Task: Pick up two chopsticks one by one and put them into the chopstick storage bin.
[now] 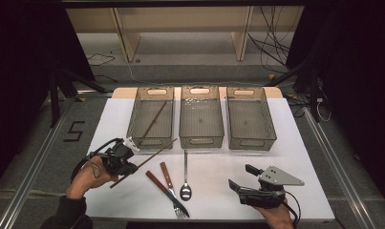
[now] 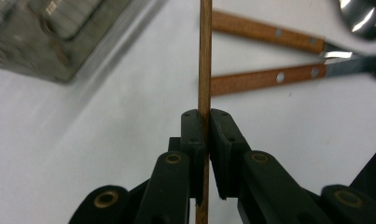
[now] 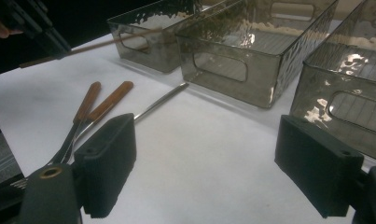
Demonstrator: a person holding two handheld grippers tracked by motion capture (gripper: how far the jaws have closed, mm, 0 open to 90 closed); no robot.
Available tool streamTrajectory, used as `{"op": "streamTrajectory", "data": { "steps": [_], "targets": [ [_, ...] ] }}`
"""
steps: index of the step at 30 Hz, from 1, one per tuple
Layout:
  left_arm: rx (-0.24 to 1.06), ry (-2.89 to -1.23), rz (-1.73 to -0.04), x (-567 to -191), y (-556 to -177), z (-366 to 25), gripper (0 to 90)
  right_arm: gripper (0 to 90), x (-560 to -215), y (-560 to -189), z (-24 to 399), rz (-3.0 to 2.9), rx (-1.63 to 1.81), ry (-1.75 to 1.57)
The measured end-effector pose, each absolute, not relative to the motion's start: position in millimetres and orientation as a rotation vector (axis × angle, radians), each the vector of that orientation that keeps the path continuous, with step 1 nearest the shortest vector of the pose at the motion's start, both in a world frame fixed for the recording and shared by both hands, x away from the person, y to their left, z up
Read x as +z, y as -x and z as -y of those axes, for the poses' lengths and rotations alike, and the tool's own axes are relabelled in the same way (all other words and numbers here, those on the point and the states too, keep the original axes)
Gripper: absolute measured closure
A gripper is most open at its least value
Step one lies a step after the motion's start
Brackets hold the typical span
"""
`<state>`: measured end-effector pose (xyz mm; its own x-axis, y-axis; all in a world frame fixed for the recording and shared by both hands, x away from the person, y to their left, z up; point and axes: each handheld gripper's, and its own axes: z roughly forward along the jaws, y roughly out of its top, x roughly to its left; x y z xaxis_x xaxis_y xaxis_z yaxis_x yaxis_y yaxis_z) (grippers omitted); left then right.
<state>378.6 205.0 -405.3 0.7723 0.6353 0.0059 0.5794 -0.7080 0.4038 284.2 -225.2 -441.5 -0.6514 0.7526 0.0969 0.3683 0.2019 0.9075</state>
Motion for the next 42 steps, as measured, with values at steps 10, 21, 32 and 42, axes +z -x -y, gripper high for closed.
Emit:
{"op": "streamTrajectory", "data": {
  "steps": [10, 21, 32, 42],
  "targets": [
    [0.268, -2.402, -1.008, -389.3, -400.1, -209.0, 83.8, 21.2, -442.1, -284.3, 225.3, -2.111, 1.437, -1.050],
    [0.322, -2.250, -1.105, -373.4, -440.7, -216.7, 83.8, 21.2, -442.3, -284.7, 225.4, -2.110, 1.441, -1.053],
    [0.366, -2.191, -1.132, -364.0, -468.5, -213.2, 83.8, 21.2, -442.1, -284.4, 225.4, -2.109, 1.444, -1.052],
    [0.401, -2.138, -1.167, -360.0, -493.9, -212.4, 83.8, 21.2, -442.6, -284.9, 225.4, -2.113, 1.443, -1.054]
  ]
}}
